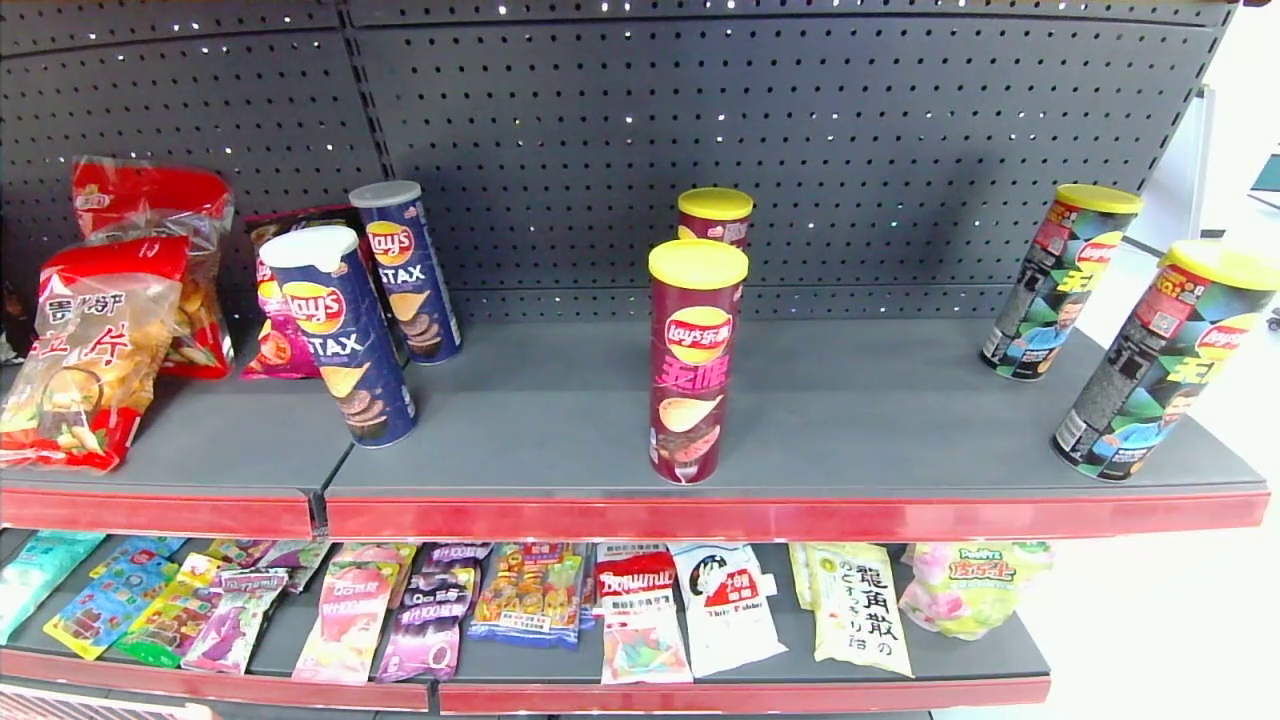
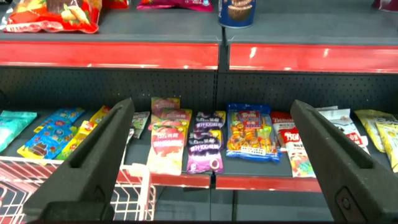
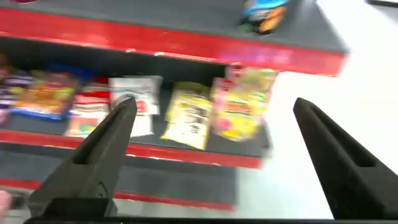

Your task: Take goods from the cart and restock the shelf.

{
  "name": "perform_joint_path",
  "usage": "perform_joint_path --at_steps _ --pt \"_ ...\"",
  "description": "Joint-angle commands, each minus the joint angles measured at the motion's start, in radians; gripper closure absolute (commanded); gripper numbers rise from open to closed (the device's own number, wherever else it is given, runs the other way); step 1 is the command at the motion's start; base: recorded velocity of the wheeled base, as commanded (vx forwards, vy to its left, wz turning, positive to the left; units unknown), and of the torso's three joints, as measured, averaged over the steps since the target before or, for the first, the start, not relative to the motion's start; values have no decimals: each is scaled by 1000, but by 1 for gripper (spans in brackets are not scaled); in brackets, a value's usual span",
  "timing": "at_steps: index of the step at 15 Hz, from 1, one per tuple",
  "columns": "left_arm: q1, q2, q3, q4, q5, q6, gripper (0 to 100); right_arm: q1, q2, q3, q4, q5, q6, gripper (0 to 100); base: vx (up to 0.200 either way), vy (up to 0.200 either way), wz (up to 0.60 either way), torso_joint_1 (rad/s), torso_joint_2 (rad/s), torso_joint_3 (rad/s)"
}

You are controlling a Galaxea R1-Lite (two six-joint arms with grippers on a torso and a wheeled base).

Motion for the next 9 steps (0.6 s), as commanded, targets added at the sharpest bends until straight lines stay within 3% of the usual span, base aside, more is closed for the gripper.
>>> perform_joint_path --at_steps 1,2,3,5,9 --pt "-2 -12 0 0 0 0 0 -44 -129 166 -157 170 49 0 0 0 0 0 0 0" --pt "-2 -12 0 0 0 0 0 -44 -137 186 -186 184 46 0 0 0 0 0 0 0" --pt "-2 -12 0 0 0 0 0 -46 -137 205 -244 127 50 0 0 0 0 0 0 0" --pt "-2 -12 0 0 0 0 0 -46 -138 199 -166 -25 119 0 0 0 0 0 0 0" --pt "-2 -12 0 0 0 0 0 -46 -138 206 -186 -17 92 0 0 0 0 0 0 0"
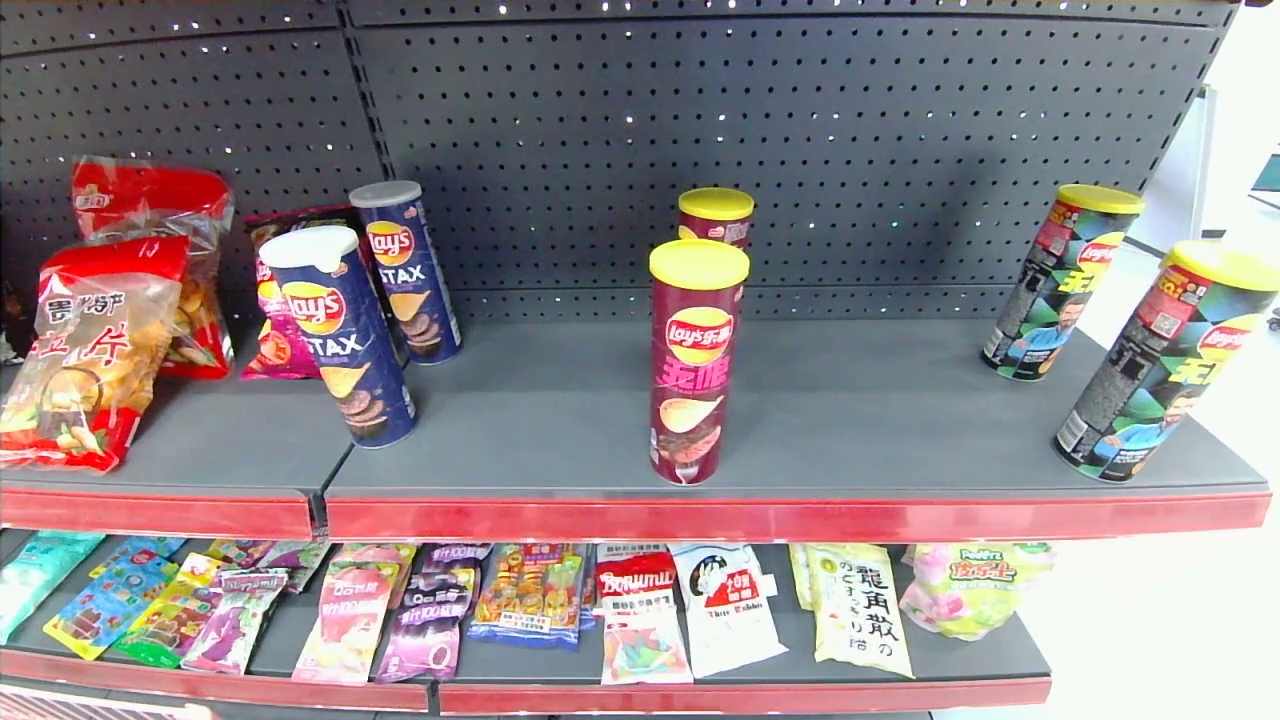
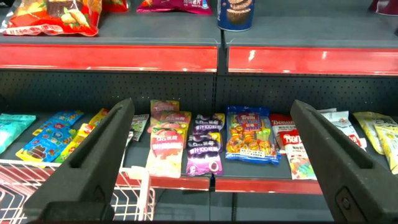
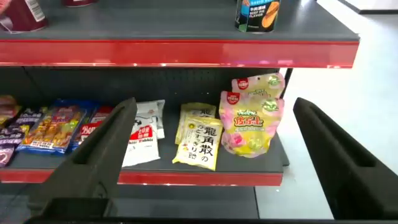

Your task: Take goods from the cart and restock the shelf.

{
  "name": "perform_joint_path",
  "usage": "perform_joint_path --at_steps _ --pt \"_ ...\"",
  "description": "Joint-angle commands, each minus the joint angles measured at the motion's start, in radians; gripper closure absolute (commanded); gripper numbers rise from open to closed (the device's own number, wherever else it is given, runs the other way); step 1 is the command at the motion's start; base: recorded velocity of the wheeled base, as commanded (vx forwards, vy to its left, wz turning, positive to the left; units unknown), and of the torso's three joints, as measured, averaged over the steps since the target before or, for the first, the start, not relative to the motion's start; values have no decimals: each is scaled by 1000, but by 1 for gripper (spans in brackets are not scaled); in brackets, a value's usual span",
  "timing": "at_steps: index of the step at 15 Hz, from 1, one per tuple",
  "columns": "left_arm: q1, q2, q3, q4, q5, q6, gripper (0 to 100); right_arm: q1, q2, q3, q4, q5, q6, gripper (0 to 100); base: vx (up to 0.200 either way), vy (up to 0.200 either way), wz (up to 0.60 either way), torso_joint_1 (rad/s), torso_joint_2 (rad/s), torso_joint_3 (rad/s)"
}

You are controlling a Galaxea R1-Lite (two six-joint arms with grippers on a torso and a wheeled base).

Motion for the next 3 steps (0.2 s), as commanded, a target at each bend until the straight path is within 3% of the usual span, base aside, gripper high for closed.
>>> perform_joint_path --at_steps 1,3 --pt "0 -3 0 -2 0 0 0 0 0 2 0 0 1 0 0 0 0 0 0 0" --pt "0 -3 0 0 0 0 0 0 0 2 0 0 1 0 0 0 0 0 0 0"
